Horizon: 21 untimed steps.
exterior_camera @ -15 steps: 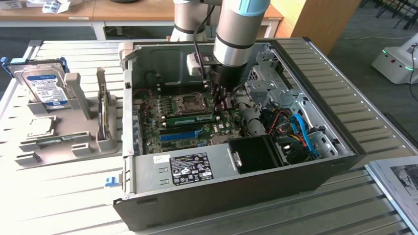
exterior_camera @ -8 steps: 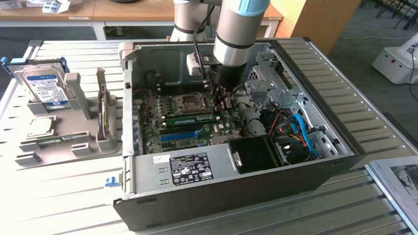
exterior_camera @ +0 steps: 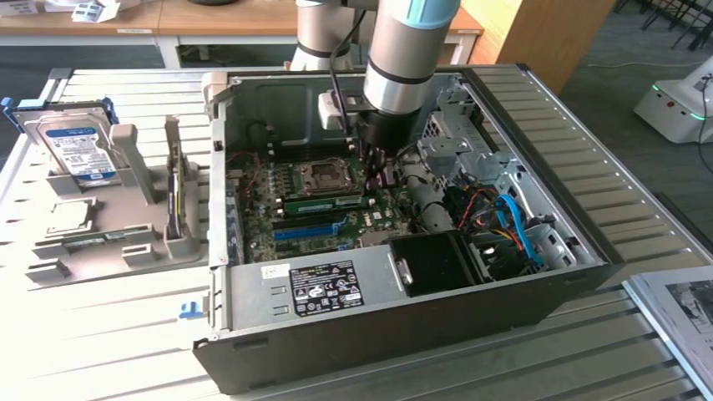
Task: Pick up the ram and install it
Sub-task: 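Press down the ram until it locks into place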
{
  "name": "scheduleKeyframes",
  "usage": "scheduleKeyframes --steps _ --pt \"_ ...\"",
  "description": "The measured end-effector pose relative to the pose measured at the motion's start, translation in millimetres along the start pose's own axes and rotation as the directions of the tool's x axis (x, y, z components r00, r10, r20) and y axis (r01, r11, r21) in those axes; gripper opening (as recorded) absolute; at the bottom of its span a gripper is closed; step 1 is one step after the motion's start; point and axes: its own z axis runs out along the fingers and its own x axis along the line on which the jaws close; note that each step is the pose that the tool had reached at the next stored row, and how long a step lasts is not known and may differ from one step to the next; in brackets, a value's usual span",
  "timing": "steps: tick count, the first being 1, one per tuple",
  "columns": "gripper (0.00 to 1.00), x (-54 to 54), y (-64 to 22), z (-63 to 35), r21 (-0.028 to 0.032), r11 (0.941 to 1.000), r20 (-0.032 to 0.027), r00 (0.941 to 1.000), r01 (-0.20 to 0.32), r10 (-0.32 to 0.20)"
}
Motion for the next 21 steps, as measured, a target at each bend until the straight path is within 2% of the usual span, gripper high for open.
scheduleKeyframes --steps 21 --pt "0.10 0.1 -0.1 2.9 -0.0001 1.0000 -0.0001 1.0000 0.000 0.000"
